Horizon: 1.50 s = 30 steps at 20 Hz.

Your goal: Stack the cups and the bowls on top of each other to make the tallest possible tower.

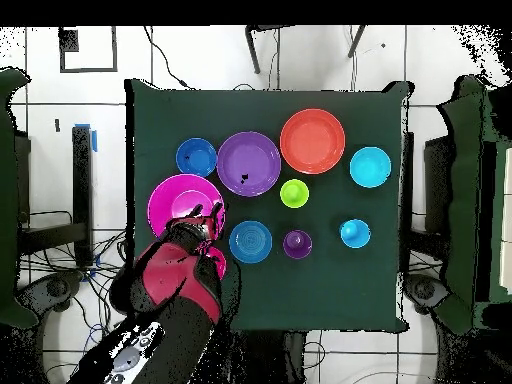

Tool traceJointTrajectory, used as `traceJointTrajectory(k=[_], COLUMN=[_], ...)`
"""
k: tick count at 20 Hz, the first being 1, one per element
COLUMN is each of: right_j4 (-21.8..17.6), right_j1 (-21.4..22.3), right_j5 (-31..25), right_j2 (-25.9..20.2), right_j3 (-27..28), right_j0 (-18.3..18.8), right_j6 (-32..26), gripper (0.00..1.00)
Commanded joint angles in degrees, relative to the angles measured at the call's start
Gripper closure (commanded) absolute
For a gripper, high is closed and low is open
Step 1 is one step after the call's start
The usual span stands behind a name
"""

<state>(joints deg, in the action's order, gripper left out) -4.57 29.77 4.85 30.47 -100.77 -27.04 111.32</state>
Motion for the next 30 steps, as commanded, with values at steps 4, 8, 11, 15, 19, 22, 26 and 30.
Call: traceJointTrajectory(k=[4, 8, 11, 15, 19, 22, 26, 30], right_j4=[2.7, 1.8, 1.4, 1.3, 2.0, 3.5, 4.7, 5.7], right_j1=[1.0, 1.3, 2.1, 1.5, 0.8, 0.0, -0.3, -0.8], right_j5=[-4.2, -2.8, -2.5, -0.7, 1.0, 2.9, 4.8, 6.2], right_j2=[-6.9, -7.6, -7.9, -7.4, -6.2, -4.1, -3.1, -3.1], right_j3=[-4.2, -4.6, -5.7, -6.2, -7.0, -8.4, -10.6, -12.0], right_j0=[3.6, 5.1, 5.7, 6.0, 4.9, 2.6, 1.1, 0.4], right_j6=[9.5, 8.9, 8.8, 9.1, 10.0, 11.6, 12.9, 13.5], gripper=[0.00, 0.00, 0.00, 0.00, 0.00, 0.00, 0.00, 0.00])
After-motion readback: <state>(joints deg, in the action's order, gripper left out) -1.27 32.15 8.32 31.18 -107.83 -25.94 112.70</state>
